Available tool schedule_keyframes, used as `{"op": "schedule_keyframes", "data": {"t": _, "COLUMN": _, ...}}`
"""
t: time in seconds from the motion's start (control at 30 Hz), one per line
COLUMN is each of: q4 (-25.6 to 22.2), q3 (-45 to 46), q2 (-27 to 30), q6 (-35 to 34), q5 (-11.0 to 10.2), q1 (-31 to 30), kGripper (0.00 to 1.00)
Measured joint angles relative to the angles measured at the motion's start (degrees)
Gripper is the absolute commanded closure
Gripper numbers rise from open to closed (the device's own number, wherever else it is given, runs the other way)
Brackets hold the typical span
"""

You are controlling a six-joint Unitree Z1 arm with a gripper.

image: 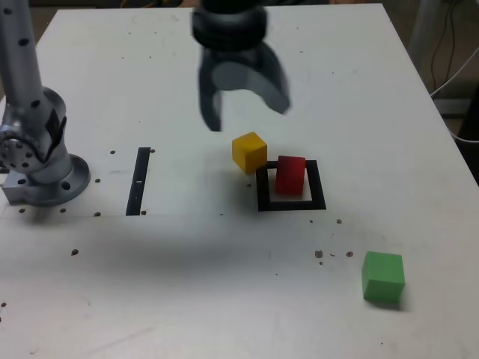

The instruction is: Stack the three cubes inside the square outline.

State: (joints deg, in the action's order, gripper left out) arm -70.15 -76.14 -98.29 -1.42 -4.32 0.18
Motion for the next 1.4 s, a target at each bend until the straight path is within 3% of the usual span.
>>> {"op": "schedule_keyframes", "data": {"t": 0.27, "q4": 1.5, "q3": 4.3, "q2": 0.2, "q6": -0.6, "q5": 2.4, "q1": 9.7, "kGripper": 0.00}}
{"op": "schedule_keyframes", "data": {"t": 0.6, "q4": 6.2, "q3": 6.7, "q2": -4.0, "q6": -8.0, "q5": 7.3, "q1": 10.3, "kGripper": 0.02}}
{"op": "schedule_keyframes", "data": {"t": 0.97, "q4": 9.7, "q3": 6.7, "q2": -6.2, "q6": -12.5, "q5": 7.5, "q1": 8.6, "kGripper": 0.04}}
{"op": "schedule_keyframes", "data": {"t": 1.4, "q4": 10.8, "q3": 6.2, "q2": -11.2, "q6": -13.2, "q5": 6.4, "q1": 8.5, "kGripper": 0.25}}
